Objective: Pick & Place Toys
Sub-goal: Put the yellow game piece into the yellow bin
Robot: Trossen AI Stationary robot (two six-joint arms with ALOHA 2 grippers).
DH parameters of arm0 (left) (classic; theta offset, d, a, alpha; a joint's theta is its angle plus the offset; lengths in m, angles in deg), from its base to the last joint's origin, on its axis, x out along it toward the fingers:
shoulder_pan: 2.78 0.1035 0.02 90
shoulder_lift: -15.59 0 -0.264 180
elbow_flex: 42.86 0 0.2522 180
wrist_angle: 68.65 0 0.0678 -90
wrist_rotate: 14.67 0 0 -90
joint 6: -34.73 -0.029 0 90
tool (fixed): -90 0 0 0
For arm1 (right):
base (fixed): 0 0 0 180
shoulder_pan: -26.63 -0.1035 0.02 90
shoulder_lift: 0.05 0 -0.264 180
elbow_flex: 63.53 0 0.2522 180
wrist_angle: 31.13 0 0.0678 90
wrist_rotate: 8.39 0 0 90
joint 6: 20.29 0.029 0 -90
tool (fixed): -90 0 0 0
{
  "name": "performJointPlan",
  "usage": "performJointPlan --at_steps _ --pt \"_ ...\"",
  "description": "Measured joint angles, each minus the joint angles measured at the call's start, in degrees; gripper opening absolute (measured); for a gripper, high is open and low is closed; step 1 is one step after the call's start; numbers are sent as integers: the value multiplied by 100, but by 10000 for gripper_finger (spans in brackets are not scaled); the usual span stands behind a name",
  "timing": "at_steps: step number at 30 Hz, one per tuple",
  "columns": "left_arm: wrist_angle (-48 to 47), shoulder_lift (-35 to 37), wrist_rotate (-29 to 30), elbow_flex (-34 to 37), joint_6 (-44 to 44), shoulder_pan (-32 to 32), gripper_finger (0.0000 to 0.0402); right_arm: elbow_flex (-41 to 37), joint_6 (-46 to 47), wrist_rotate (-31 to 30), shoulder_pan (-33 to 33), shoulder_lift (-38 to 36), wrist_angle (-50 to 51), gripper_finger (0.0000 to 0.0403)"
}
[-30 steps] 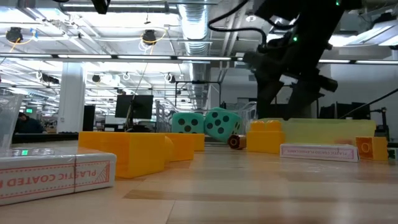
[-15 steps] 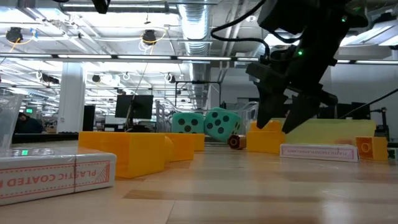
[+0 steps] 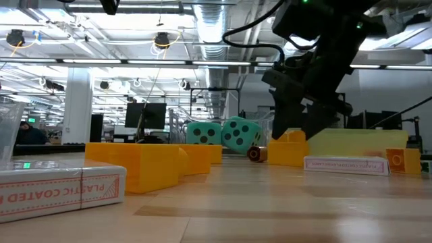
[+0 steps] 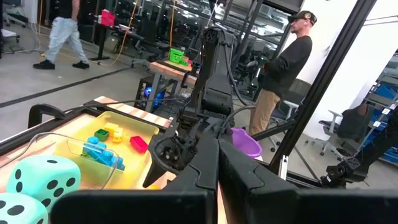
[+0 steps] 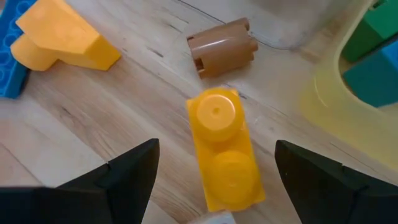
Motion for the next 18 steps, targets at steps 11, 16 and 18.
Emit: performJointPlan --at_steps 11,16,18 --pt "-9 0 -2 0 -2 0 0 7 -48 413 -16 616 -179 311" --pt "-7 0 0 0 -2 0 0 22 158 323 -66 726 -179 311" --pt "-9 0 -2 0 -2 0 0 21 172 310 -89 723 -171 311"
